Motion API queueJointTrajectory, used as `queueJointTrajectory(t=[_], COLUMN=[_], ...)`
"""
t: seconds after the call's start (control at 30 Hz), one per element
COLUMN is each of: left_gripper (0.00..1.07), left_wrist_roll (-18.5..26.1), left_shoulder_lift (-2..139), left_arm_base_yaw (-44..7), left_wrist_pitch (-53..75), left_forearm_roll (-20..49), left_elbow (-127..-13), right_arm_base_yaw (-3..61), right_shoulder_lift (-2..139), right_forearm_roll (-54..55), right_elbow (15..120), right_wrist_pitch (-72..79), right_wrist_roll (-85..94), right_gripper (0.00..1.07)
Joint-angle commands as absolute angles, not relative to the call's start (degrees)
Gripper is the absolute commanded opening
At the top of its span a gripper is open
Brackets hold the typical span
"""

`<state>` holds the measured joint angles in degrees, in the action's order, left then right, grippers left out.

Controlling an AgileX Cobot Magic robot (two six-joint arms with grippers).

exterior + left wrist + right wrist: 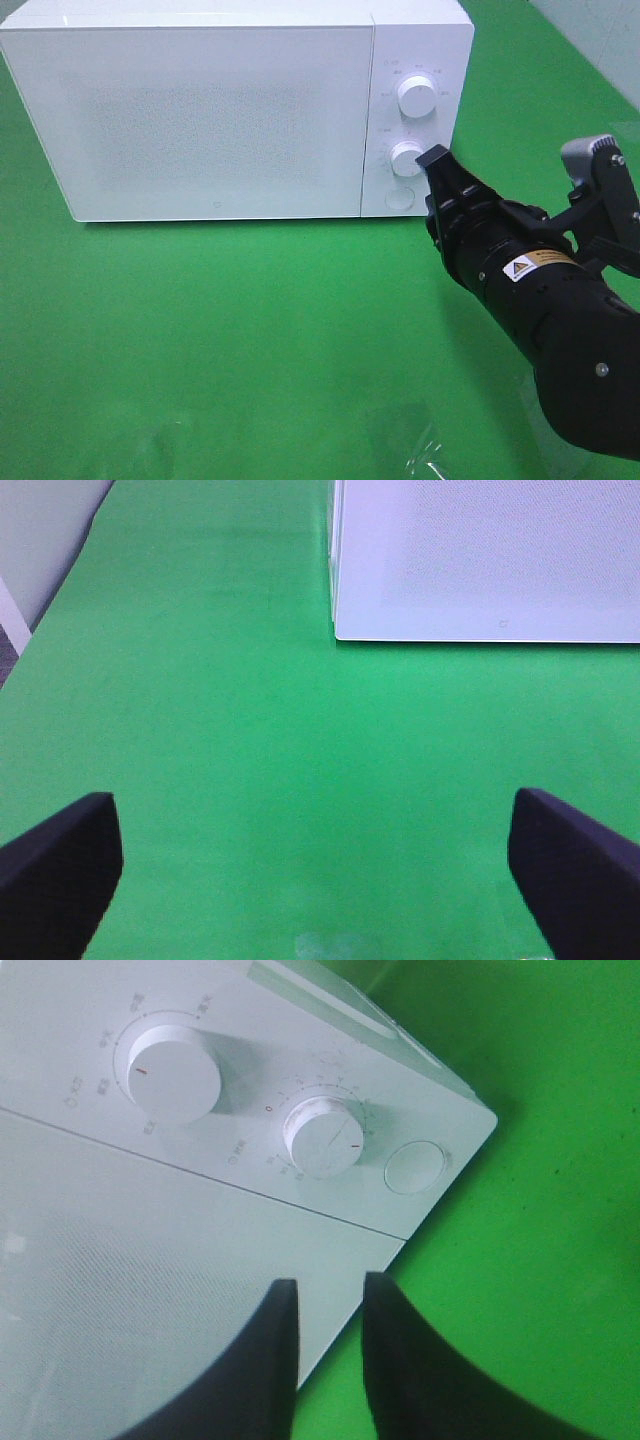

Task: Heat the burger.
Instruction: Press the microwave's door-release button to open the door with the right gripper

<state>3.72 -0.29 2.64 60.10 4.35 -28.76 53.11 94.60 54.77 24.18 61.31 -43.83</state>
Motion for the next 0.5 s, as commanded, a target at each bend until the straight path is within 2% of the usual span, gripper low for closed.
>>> queueJointTrajectory(t=[0.03, 0.13, 0.17, 0.5], left_gripper=[0.98, 0.98, 0.98, 0.98], left_wrist_roll=[3.6, 3.6, 3.6, 3.6], left_shoulder_lift=[-1.5, -1.5, -1.5, -1.5], left_arm_base_yaw=[2.9, 2.9, 2.9, 2.9], left_wrist_pitch=[59.7, 59.7, 59.7, 59.7], left_forearm_roll=[4.6, 4.6, 4.6, 4.6], left_elbow=[-28.6, -28.6, -28.6, -28.6], right_arm_base_yaw=[52.9, 52.7, 52.7, 52.7], right_shoulder_lift=[94.7, 94.9, 95.1, 100.9], right_forearm_roll=[50.6, 47.1, 45.3, 45.4], right_elbow=[24.2, 24.2, 24.2, 24.2], right_wrist_pitch=[61.4, 61.4, 61.4, 61.0], right_wrist_roll=[-53.9, -57.5, -60.3, -71.9], right_gripper=[0.12, 0.07, 0.0, 0.0])
